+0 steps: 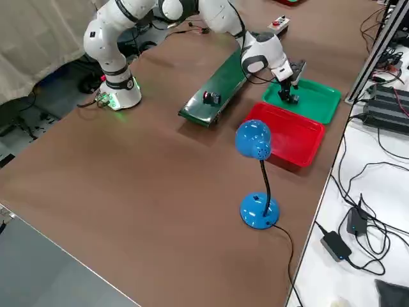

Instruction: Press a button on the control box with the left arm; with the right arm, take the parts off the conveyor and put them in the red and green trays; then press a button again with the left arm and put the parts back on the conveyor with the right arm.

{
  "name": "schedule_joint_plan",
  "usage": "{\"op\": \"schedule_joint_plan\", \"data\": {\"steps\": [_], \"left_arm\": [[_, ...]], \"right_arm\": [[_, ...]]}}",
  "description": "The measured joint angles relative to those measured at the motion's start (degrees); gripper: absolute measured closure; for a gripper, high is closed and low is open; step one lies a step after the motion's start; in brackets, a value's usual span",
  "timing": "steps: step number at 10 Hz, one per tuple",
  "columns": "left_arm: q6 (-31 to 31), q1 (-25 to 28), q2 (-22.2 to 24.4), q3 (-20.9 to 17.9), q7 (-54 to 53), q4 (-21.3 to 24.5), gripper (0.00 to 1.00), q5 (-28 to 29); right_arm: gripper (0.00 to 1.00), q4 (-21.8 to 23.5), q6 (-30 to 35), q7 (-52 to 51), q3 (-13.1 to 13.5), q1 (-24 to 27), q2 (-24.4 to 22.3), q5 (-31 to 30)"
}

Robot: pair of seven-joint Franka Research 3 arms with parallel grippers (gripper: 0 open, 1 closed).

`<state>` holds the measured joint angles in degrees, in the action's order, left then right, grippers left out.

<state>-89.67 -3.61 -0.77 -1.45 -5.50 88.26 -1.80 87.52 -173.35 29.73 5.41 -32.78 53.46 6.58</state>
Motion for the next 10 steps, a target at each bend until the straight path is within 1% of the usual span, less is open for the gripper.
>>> {"op": "schedule_joint_plan", "data": {"steps": [2,3,4,5,8,9,10], "left_arm": [[0.0,0.0,0.0,0.0,0.0,0.0,0.0,0.0],[0.0,0.0,0.0,0.0,0.0,0.0,0.0,0.0],[0.0,0.0,0.0,0.01,0.0,0.0,0.0,0.0],[0.0,0.0,0.0,0.01,0.0,0.0,0.0,0.0],[0.0,0.0,0.0,0.01,0.0,0.0,0.0,0.0],[0.0,0.0,0.0,0.01,0.0,0.0,0.0,0.0],[0.0,0.0,0.0,0.01,0.0,0.0,0.0,0.0]], "right_arm": [[0.33,-0.13,0.0,-0.03,0.28,0.01,0.17,-0.03],[0.38,-0.22,0.0,-0.03,0.29,0.0,0.3,-0.03],[0.48,-0.32,0.0,-0.02,0.28,0.0,0.43,-0.03],[0.55,-0.46,0.0,-0.02,0.27,-0.02,0.53,-0.03],[0.56,-0.76,0.59,-0.02,0.24,-0.08,0.55,-0.03],[0.56,-1.37,3.11,-0.03,0.26,-0.11,0.39,-0.04],[0.56,-2.61,9.45,-0.03,0.26,-0.19,-0.53,-0.06]]}}
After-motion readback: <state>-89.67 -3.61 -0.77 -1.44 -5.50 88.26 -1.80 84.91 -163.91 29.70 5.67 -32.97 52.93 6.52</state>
